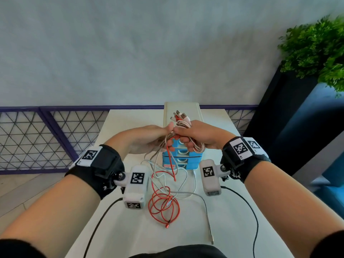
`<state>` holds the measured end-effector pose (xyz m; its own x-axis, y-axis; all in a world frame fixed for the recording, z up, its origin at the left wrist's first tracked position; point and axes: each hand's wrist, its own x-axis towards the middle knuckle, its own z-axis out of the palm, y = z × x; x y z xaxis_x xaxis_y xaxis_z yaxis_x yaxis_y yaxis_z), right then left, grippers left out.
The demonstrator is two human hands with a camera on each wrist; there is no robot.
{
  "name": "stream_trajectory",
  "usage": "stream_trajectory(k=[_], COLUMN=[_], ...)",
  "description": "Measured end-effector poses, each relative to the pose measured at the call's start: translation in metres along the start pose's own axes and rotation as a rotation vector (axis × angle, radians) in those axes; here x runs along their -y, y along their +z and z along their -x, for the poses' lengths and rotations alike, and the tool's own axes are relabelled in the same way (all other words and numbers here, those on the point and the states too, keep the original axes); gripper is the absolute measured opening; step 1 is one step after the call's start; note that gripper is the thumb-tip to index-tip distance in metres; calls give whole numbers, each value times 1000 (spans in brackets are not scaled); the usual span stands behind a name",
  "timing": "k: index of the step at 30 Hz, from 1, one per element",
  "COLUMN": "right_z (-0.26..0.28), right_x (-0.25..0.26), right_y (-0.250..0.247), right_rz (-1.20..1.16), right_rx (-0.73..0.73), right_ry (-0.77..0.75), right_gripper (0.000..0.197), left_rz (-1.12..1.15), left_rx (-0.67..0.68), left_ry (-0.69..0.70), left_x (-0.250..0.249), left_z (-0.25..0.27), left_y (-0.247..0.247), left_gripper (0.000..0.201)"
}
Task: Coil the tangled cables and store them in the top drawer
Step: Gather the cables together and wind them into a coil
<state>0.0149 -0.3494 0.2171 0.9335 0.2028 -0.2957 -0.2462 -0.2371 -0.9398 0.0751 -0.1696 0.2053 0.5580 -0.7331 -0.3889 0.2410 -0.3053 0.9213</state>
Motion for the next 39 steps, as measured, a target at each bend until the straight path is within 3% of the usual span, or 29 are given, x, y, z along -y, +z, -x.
stream_trajectory(k=[3, 6, 11, 15, 18, 23, 29, 35, 37, 39], right_z=[-2, -4, -3, -10, -15, -21, -29, -19, -13, -7], right_x=[-3, -2, 4, 8, 13, 14, 6, 19, 19, 16], right_y=[2, 1, -5, -7, -10, -11, -3, -25, -28, -29], right_rz=[-17, -88, -65, -59, -168, -300, -345, -449, -402, -379], right_rx=[-27, -34, 28, -90, -218, -354, -386, -435, -381, -292], right_ry=[-12, -26, -48, -130, -200, -260, -289, -329, -312, -280], right_gripper=[26, 24, 18, 19, 21, 22, 22, 21, 21, 21], left_rz=[-36, -75, 48, 117, -50, -396, -639, -990, -990, -862], left_rx=[64, 111, 11, -46, -14, -57, -61, 71, 29, -90], left_ry=[-35, 27, 188, 256, 245, 183, 76, -253, -406, -474], left_x=[-4, -2, 3, 3, 10, 30, 29, 86, 95, 90], left_z=[6, 9, 2, 0, -1, -2, -1, 3, 1, -2], left_y=[-4, -4, 0, 6, 6, -3, -14, -29, -33, -40], left_gripper=[41, 36, 37, 34, 30, 39, 29, 30, 43, 46])
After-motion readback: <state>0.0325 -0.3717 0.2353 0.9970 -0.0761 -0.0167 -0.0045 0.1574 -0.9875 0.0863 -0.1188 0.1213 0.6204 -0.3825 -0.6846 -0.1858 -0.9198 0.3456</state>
